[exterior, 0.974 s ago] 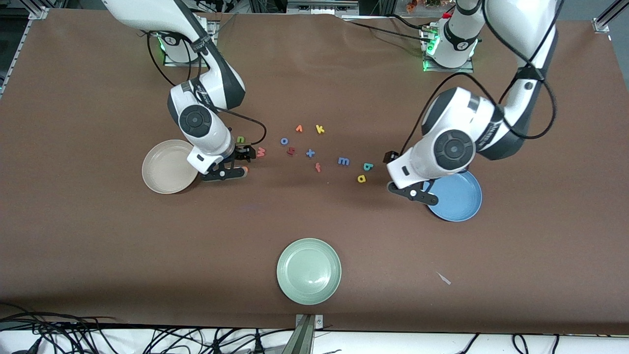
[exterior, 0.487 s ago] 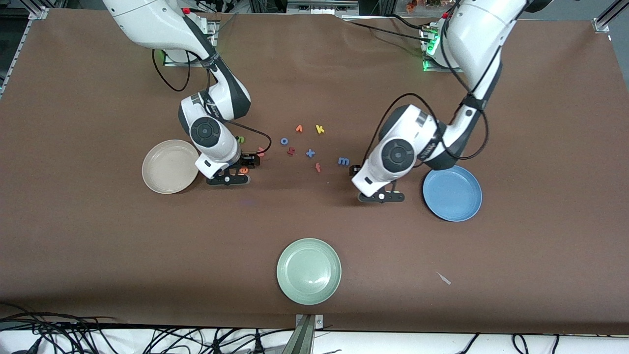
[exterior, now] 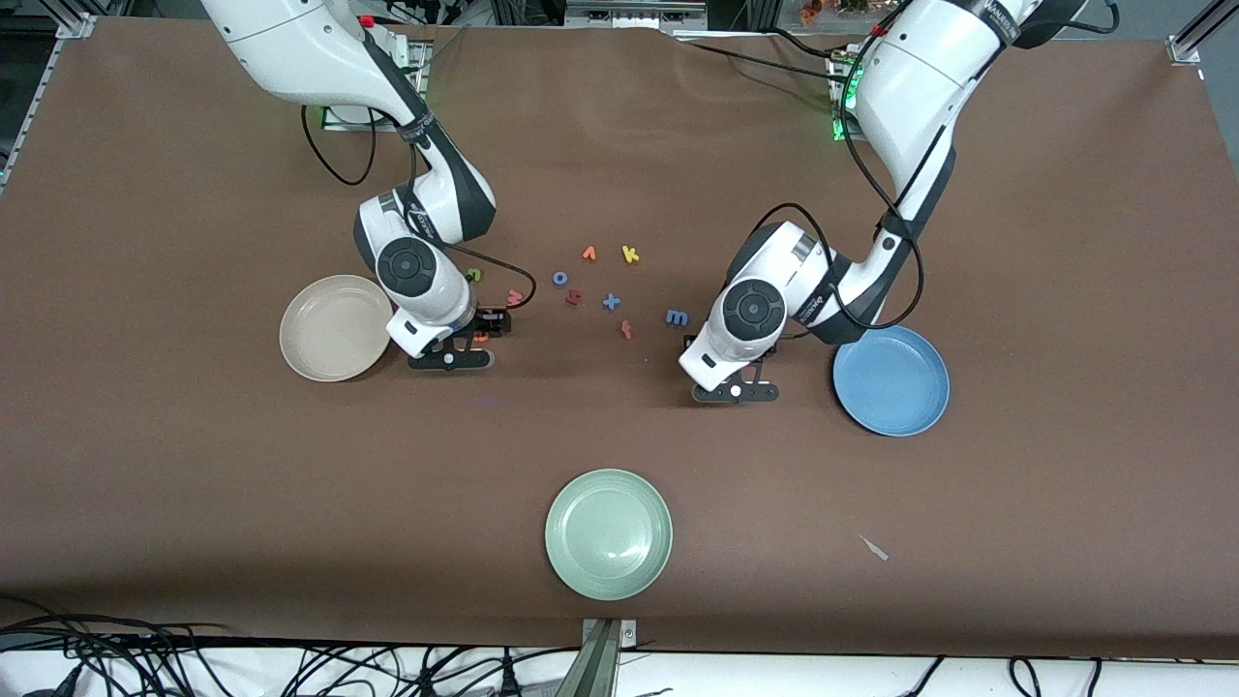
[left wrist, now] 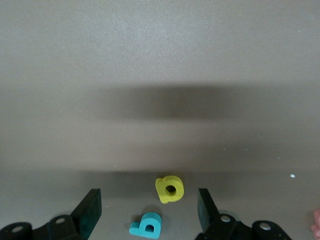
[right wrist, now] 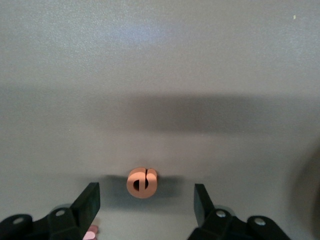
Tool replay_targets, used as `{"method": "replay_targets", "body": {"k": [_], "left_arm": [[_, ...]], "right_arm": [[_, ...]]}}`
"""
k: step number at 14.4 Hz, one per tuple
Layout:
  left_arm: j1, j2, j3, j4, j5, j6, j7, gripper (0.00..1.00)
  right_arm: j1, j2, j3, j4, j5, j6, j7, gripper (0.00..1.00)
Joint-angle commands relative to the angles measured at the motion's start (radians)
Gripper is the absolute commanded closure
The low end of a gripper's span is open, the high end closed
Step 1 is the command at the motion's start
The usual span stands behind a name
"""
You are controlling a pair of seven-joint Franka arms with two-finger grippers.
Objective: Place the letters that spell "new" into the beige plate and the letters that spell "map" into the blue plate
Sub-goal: 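Grasp the orange e with the right gripper and yellow a with the left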
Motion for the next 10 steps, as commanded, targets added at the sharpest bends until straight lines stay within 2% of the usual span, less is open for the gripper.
{"method": "replay_targets", "body": {"k": [1, 3, 8, 10], "left_arm": [[-0.004, 0.017, -0.001, 0.001, 0.027, 0.026, -0.014, 0.17], [-0.004, 0.016, -0.001, -0.003, 0.016, 0.026, -0.017, 0.17], [-0.021, 0.028, -0.001, -0.024, 0.008, 0.063, -0.023, 0.17], [-0.024, 0.028, -0.001, -0.027, 0.008, 0.063, -0.023, 0.17]], "right_arm": [[0.001, 0.031, -0.004, 0.034, -0.001, 0.008, 0.005, 0.19], [0.003, 0.031, -0.004, 0.035, -0.001, 0.008, 0.005, 0.25], [0.003, 0.042, -0.004, 0.035, -0.001, 0.012, 0.004, 0.33], [0.006, 0.045, -0.004, 0.035, -0.001, 0.012, 0.004, 0.40]]}}
